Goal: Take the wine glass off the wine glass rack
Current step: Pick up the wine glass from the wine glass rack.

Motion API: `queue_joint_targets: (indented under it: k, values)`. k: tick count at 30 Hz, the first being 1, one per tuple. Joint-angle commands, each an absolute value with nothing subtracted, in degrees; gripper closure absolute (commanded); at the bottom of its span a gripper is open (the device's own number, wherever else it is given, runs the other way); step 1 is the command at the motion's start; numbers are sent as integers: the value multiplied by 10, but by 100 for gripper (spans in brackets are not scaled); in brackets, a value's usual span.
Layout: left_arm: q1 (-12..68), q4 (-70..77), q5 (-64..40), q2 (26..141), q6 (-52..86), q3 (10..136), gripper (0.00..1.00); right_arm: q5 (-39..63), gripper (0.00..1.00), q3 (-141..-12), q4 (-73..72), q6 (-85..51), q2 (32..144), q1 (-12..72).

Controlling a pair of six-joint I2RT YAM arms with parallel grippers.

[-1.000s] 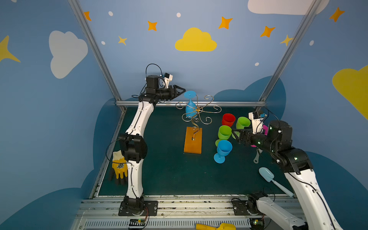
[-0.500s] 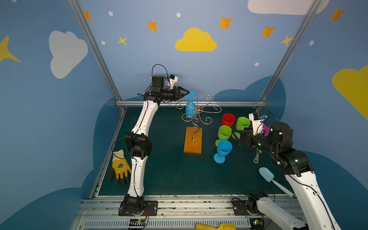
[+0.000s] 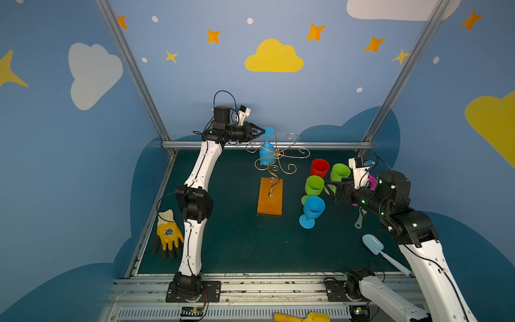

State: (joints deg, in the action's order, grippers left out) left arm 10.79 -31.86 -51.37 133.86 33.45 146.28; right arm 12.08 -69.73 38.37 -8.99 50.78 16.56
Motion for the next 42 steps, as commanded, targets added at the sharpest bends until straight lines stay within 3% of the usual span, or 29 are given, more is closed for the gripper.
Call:
queue_joint_targets:
  k: [1,26,42]
  values:
    - [107,-328,-526,1330,329,1477,72,124,20,-693,370,-91,501,164]
    - [93,-246,-577,1325,429,1476,97,123,20,-698,372,-95,494,163]
    - [97,-153,-595,1330,510,1469,97,123,20,-704,376,-96,486,164]
